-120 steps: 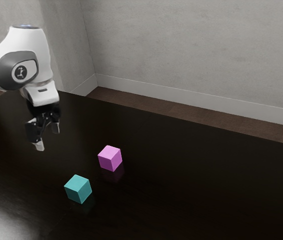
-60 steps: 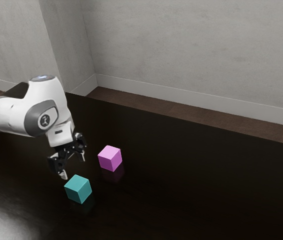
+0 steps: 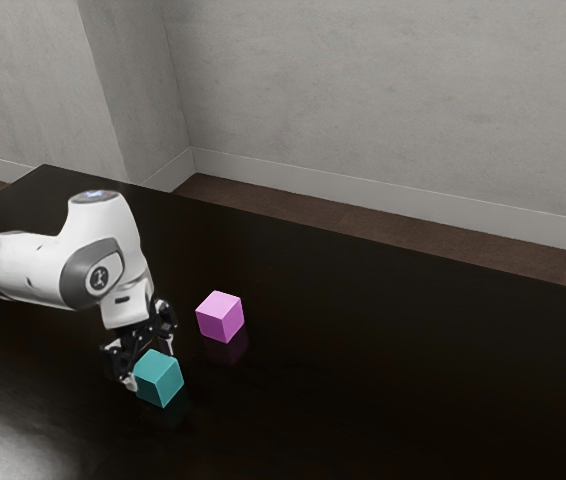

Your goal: Pick up the blue block with one arm, and put the blue block on the pink block with one arm

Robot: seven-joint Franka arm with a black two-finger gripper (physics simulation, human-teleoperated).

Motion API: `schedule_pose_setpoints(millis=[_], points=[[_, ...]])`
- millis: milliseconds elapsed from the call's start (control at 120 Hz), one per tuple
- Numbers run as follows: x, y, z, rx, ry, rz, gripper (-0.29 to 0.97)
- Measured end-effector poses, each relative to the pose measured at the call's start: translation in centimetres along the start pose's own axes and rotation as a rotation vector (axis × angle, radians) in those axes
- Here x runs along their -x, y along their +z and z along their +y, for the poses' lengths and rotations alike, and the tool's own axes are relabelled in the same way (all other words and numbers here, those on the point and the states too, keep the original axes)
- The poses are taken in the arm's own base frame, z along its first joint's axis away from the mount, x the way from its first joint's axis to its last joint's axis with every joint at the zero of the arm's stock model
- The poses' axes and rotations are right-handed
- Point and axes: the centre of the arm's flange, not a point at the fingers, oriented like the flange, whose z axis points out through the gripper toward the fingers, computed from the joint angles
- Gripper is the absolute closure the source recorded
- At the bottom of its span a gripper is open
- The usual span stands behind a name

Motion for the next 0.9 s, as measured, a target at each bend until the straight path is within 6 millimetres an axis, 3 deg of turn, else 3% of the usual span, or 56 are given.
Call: schedule_pose_setpoints(millis=[142, 342, 458, 608, 725, 808, 900], points=[[0.0, 0.1, -0.3, -0.023, 0.009, -0.004, 0.0], [0.4, 2.8, -0.8, -0.012, 0.011, 0.001, 0.0], [0.8, 3.3, -1.0, -0.022, 0.006, 0.001, 0.01], [0.9, 3.5, -1.2, -0.033, 0.009, 0.0, 0.23], [0.2, 1.5, -1.3, -0.074, 0.024, -0.009, 0.33], [-0.6, -1.6, -1.3, -0.116, 0.038, -0.019, 0.37], [-2.2, -5.1, -2.7, -0.147, 0.068, -0.019, 0.39]])
